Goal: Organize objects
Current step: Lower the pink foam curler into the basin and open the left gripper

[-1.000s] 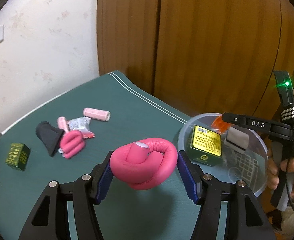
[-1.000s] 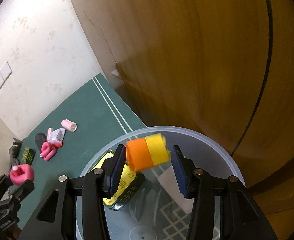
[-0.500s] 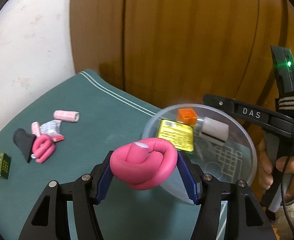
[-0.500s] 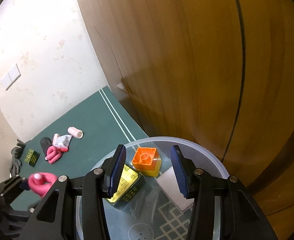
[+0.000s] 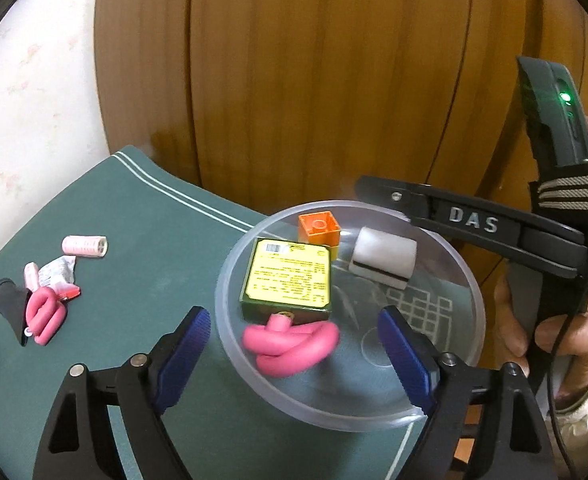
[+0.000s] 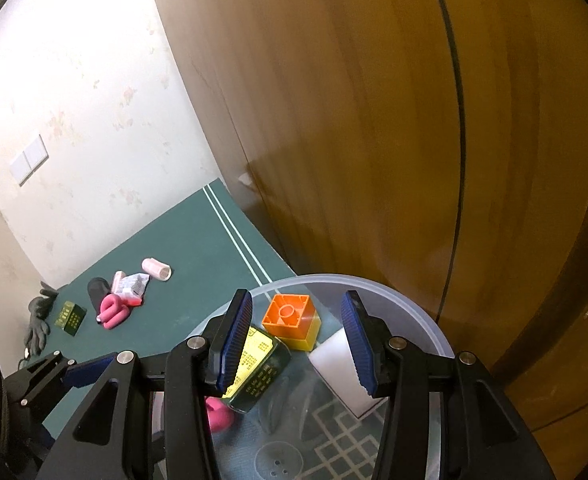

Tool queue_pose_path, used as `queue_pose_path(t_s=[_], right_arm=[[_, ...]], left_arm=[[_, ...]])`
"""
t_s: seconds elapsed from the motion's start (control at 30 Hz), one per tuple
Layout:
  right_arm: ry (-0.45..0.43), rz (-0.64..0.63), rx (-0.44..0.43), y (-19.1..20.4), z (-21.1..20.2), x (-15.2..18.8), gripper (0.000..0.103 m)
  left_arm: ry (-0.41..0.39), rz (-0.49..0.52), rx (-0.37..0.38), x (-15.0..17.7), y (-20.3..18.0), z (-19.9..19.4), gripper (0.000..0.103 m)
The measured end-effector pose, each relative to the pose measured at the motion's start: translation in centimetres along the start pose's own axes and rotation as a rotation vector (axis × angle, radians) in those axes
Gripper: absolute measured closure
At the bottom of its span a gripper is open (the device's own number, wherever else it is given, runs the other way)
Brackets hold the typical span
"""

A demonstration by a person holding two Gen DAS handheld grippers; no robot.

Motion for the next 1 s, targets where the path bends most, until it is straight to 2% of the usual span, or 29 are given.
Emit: queue_pose_path(t_s=[0.4, 0.57, 0.73, 1.0], right_arm=[[0.004, 0.004, -0.027, 0.9, -0.2, 0.5, 0.055], [0.009, 0.004, -0.050, 1.9, -0.2, 0.7, 0.054], [0.017, 0.000, -0.081, 3.4, 0.0, 1.1, 0.045], [0.013, -0.054, -0.117, 7.0, 0.0, 1.3, 0.044]], left_arm=[[0.008, -0.037, -0.063, 0.5, 2.0, -0.2, 0.014], [0.003, -0.087, -0.100, 0.7, 4.1, -0.6, 0.005], [-0.009, -0.122, -0.136, 0.8, 6.1, -1.6, 0.005], [-0.029, -0.156, -0.192, 1.2, 9.1, -3.1, 0.005]])
Point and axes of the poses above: each gripper's, at about its wrist camera, not at the fingertips, and z roughly the way its jaws point, y to its left, x to its underside, the point moved 10 cm from there along z, roughly the way its jaws point, and after that the axes turned 4 degrees about y, right-handed, at the moved point
